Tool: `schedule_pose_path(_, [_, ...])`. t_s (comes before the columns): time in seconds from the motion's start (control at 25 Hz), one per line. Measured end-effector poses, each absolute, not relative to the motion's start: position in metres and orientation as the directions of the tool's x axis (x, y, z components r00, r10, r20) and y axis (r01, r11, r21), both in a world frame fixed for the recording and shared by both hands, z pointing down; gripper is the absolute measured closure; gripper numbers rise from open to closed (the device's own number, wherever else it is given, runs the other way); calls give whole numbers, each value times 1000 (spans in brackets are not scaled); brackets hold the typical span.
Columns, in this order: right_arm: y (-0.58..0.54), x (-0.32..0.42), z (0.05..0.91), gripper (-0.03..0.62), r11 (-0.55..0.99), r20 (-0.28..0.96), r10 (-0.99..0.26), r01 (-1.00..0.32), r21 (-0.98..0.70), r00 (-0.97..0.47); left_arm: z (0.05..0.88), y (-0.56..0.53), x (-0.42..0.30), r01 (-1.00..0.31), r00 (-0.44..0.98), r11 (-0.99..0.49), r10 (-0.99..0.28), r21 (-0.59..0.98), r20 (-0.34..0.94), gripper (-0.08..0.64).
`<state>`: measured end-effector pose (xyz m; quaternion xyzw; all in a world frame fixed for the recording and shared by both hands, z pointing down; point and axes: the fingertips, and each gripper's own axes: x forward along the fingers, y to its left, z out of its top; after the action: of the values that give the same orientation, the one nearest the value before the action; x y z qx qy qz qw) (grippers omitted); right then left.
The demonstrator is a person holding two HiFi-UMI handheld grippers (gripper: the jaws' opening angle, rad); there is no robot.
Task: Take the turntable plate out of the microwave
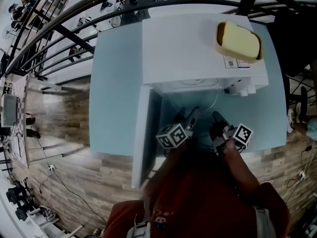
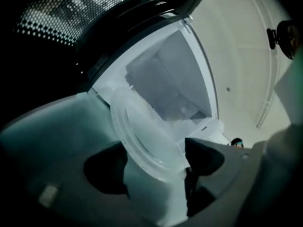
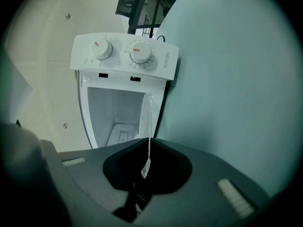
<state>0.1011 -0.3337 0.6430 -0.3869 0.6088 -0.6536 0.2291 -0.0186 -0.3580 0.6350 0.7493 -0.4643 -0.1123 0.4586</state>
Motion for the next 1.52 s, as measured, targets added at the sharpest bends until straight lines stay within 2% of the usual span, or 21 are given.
schedule_pose_path(0.28, [-333,102,645,586,-160,224,-762,-160,-974,-608,636,-385,-7,-420,555,-147,-822,896,126,181])
schedule_pose_path(0.52, [-334,102,648,586,-162,230,-750,-165,-973,-620,640,-396,-10,-377,509,-129,-856,917,89,241])
schedule_pose_path(0.92, [-335,99,651,586,-163,239,-741,-177,-971,-627,651,-401,-27,-397,432,-32,-888,917,156,482])
schedule_pose_path(1.28, [-333,98,653,581,-180,275,-733,-212,-961,-622,653,-400,-31,-318,432,-1,-890,948,144,506])
schedule_pose_path(1.52, [-331,92,651,574,-171,292,-730,-248,-954,-619,647,-401,-36,-257,432,-26,-897,966,91,523])
